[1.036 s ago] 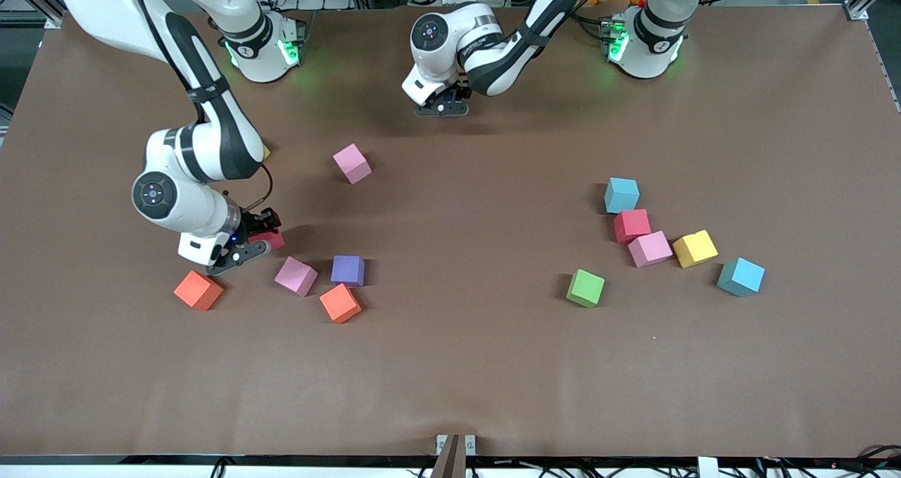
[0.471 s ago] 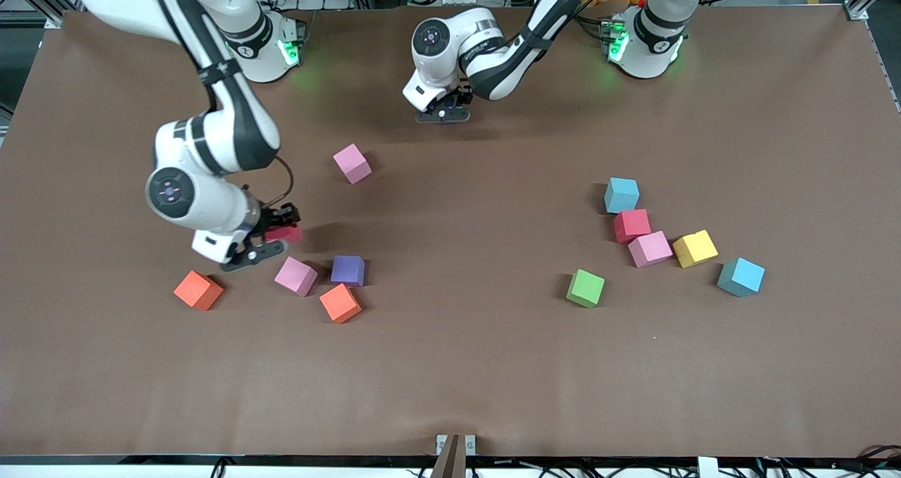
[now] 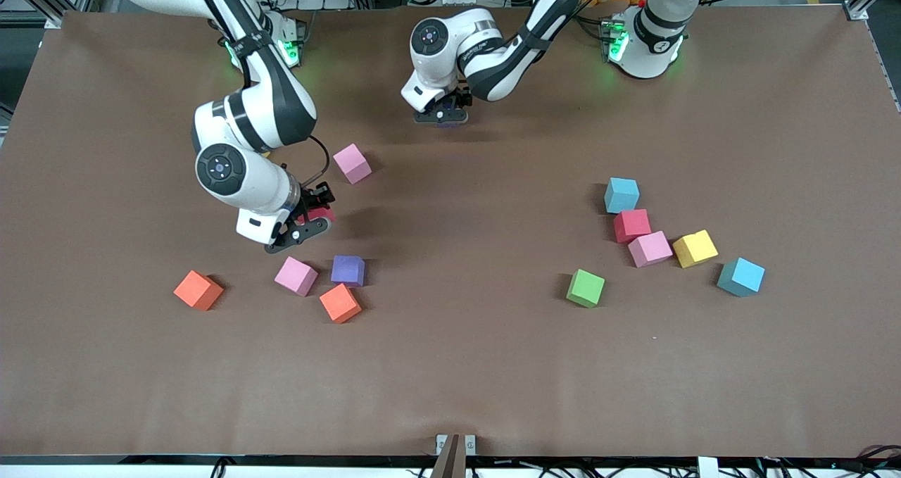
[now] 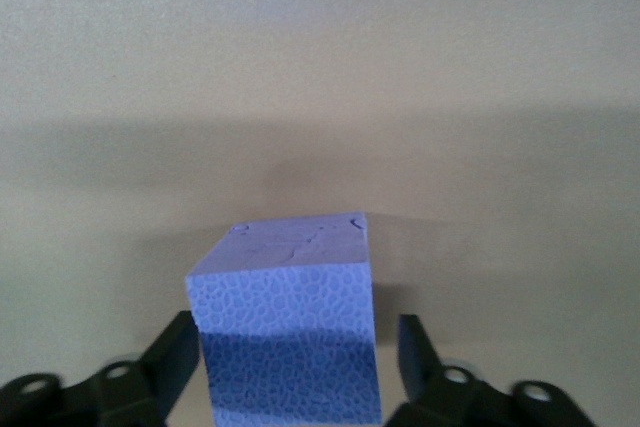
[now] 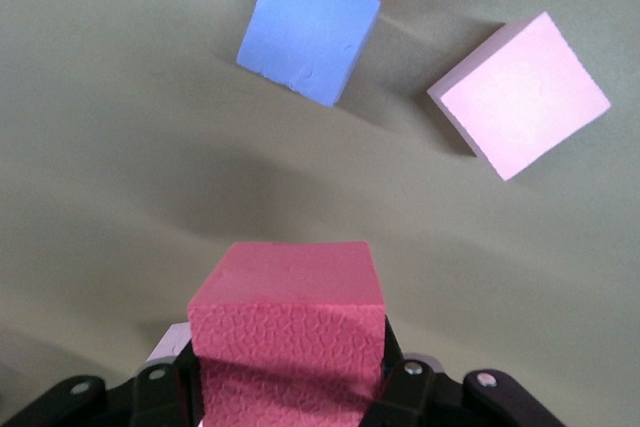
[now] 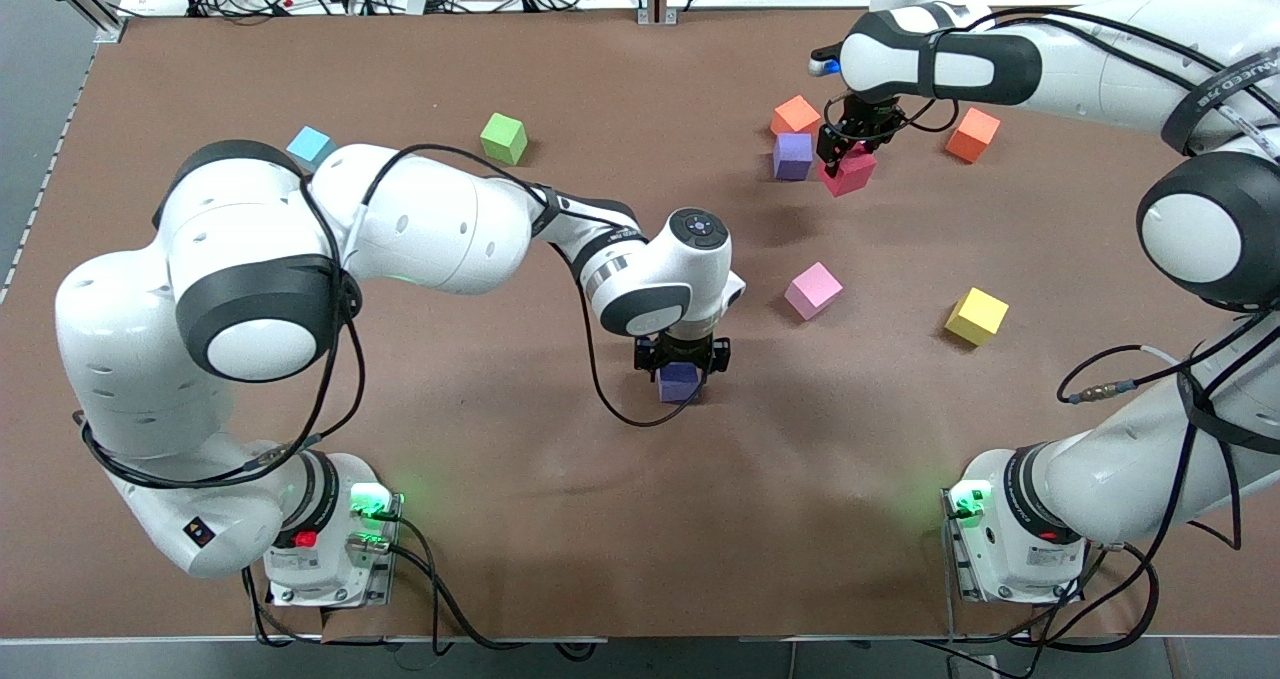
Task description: Form number 2 with 11 blocks
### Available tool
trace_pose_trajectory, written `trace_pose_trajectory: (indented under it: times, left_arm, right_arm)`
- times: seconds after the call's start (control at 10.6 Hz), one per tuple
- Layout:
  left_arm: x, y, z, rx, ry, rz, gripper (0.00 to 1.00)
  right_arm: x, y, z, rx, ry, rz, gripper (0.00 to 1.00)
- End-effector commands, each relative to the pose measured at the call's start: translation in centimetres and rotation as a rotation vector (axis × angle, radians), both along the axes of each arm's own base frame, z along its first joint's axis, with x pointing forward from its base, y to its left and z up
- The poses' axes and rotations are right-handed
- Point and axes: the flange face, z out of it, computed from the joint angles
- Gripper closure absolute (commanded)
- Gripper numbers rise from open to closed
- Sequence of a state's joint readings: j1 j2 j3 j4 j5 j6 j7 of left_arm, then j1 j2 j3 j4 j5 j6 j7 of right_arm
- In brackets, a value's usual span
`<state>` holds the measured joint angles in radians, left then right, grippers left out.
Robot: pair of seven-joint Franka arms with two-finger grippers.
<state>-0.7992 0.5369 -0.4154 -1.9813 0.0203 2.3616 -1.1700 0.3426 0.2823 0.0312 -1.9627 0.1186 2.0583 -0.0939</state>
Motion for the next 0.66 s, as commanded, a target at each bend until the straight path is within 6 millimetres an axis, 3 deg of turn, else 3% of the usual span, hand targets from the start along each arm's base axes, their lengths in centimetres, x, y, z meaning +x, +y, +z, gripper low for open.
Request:
trace_pose_trajectory:
  times: [0.0, 0.19, 0.38, 0.56]
  left_arm:
    - [0.5, -0.4, 2.6, -0.026, -0.054, -0.015, 0.0]
    - [1.7, 0.5, 6.0, -0.028, -0.088, -0.001, 0.0]
    - [5.4, 3.2, 10.5, 0.006, -0.115, 0.03, 0.0]
    - [10.6, 6.6, 13.4, -0.021, -0.147, 0.008, 0.0]
  right_arm:
    - [-2.1, 1.3, 2.3, -0.007, 0.019, -0.032, 1.0]
    - [-3.4, 2.2, 3.6, -0.019, 0.012, -0.082, 1.0]
    - [-4.9, 1.7, 4.2, -0.012, -0.02, -0.118, 1.0]
    - [-9.1, 5.4, 4.5, 0.019, -0.029, -0.052, 1.0]
